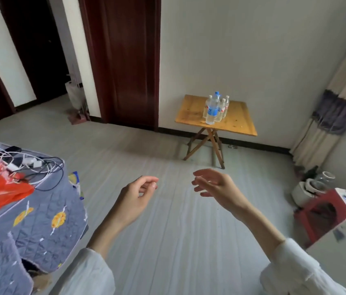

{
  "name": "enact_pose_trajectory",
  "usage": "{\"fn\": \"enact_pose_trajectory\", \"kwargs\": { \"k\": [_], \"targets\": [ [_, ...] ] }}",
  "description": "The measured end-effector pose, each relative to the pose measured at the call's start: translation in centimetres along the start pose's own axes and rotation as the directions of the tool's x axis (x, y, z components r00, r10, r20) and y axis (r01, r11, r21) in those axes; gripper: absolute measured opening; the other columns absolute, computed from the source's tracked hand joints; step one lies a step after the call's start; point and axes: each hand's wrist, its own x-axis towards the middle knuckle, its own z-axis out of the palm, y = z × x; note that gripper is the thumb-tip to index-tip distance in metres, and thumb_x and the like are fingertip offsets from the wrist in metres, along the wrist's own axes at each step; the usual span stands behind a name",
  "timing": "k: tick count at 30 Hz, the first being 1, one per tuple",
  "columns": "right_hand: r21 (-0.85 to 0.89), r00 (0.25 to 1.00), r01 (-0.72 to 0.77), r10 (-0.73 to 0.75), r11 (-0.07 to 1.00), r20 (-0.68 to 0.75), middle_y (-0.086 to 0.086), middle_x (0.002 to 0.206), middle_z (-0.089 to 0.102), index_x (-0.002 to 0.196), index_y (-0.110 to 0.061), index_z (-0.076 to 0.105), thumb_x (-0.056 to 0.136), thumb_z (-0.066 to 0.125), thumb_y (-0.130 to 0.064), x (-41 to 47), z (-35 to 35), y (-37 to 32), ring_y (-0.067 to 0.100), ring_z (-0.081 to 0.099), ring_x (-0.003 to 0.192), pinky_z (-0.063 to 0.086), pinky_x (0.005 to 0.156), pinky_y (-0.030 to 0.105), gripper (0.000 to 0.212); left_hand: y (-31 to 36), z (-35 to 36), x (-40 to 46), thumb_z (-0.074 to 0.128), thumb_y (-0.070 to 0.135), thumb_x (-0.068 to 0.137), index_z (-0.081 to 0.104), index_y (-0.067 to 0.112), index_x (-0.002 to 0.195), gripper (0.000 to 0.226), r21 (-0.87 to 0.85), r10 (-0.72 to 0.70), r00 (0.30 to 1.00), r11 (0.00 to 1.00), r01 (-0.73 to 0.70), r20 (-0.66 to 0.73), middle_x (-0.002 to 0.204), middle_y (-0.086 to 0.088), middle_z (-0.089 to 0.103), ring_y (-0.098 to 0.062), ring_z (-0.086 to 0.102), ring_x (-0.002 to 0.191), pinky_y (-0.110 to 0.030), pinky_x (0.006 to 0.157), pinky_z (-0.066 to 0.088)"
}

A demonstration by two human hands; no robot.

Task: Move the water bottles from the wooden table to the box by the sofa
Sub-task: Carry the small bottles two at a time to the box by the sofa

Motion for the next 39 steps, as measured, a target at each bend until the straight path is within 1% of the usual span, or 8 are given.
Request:
{"fn": "enact_pose_trajectory", "kwargs": {
  "k": [5, 9, 16, 20, 26, 30, 34, 39],
  "targets": [
    [-0.001, 0.994, -0.049, 0.048, 0.999, -0.096, 0.003, 0.094, 0.069, 0.105, -0.018, 0.060, 0.088, 0.056, -0.024, 8.9, -3.4, 1.9, 0.012, 0.067, 0.084, 0.055, 0.078, 0.028, 0.019, -1.2, 3.1, 11.1, 0.050, 0.022, 0.090, 0.055, 0.044, 0.087, 0.023, -0.016, 0.038, 0.989, 0.999, -0.036, 0.140, 0.092, 0.013, 0.067, -0.007, 0.063, 0.093, -0.026, 0.084, 0.049],
    [-0.003, 0.991, -0.072, 0.071, 0.997, -0.116, 0.000, 0.092, 0.069, 0.102, -0.022, 0.060, 0.088, 0.056, -0.025, 16.2, -6.4, 4.6, 0.009, 0.067, 0.083, 0.055, 0.078, 0.028, 0.015, -2.8, 5.8, 19.5, 0.050, 0.024, 0.090, 0.056, 0.044, 0.085, 0.022, 0.001, 0.029, 0.976, 1.000, -0.030, 0.214, 0.094, 0.014, 0.067, -0.007, 0.063, 0.094, -0.025, 0.083, 0.049],
    [-0.011, 0.986, -0.038, 0.036, 0.999, -0.163, 0.000, 0.093, 0.070, 0.094, -0.032, 0.060, 0.087, 0.056, -0.029, 31.7, -14.5, 8.6, 0.007, 0.068, 0.082, 0.056, 0.075, 0.024, 0.008, -3.0, 11.0, 37.4, 0.049, 0.022, 0.091, 0.056, 0.040, 0.091, 0.020, 0.015, 0.064, 0.975, 0.998, -0.069, 0.212, 0.095, 0.010, 0.067, -0.008, 0.062, 0.095, -0.022, 0.085, 0.047],
    [-0.017, 0.981, -0.031, 0.028, 0.999, -0.191, 0.003, 0.094, 0.070, 0.096, -0.028, 0.060, 0.087, 0.056, -0.027, 40.4, -19.3, 9.8, 0.010, 0.068, 0.083, 0.056, 0.078, 0.028, 0.010, -2.0, 13.7, 46.8, 0.048, 0.022, 0.091, 0.057, 0.035, 0.096, 0.017, 0.023, 0.080, 0.967, 0.996, -0.089, 0.242, 0.097, 0.011, 0.066, -0.004, 0.061, 0.096, -0.013, 0.081, 0.043],
    [-0.011, 0.980, -0.062, 0.058, 0.998, -0.191, -0.001, 0.095, 0.069, 0.100, -0.025, 0.061, 0.087, 0.056, -0.026, 51.9, -23.9, 12.5, 0.010, 0.068, 0.083, 0.057, 0.079, 0.031, 0.013, -2.9, 16.5, 59.7, 0.048, 0.020, 0.091, 0.057, 0.036, 0.094, 0.018, 0.025, 0.045, 0.968, 0.998, -0.053, 0.245, 0.098, 0.008, 0.066, -0.005, 0.061, 0.095, -0.020, 0.084, 0.046],
    [-0.005, 0.971, -0.100, 0.096, 0.995, -0.217, 0.000, 0.094, 0.069, 0.093, -0.032, 0.060, 0.087, 0.057, -0.027, 59.8, -26.5, 15.4, 0.010, 0.068, 0.083, 0.057, 0.079, 0.031, 0.008, -5.2, 19.4, 68.4, 0.048, 0.021, 0.091, 0.058, 0.032, 0.098, 0.016, 0.038, 0.024, 0.955, 0.999, -0.037, 0.297, 0.101, 0.005, 0.066, -0.008, 0.062, 0.096, -0.022, 0.086, 0.047],
    [-0.019, 0.958, -0.132, 0.123, 0.991, -0.260, -0.003, 0.093, 0.069, 0.093, -0.031, 0.060, 0.087, 0.057, -0.026, 68.7, -29.4, 17.8, 0.009, 0.068, 0.083, 0.057, 0.078, 0.031, 0.008, -7.5, 21.6, 78.5, 0.048, 0.022, 0.091, 0.058, 0.032, 0.097, 0.015, 0.030, 0.017, 0.939, 0.999, -0.029, 0.342, 0.103, 0.001, 0.066, -0.011, 0.062, 0.097, -0.028, 0.089, 0.049],
    [0.006, 0.923, -0.209, 0.200, 0.978, -0.329, 0.007, 0.096, 0.069, 0.098, -0.021, 0.060, 0.088, 0.054, -0.022, 79.4, -33.0, 19.1, 0.017, 0.067, 0.084, 0.055, 0.080, 0.035, 0.012, -8.8, 22.3, 91.8, 0.047, 0.021, 0.092, 0.058, 0.031, 0.098, 0.015, 0.025, 0.021, 0.935, 0.999, -0.032, 0.354, 0.103, 0.002, 0.065, -0.013, 0.061, 0.098, -0.024, 0.084, 0.049]
  ]
}}
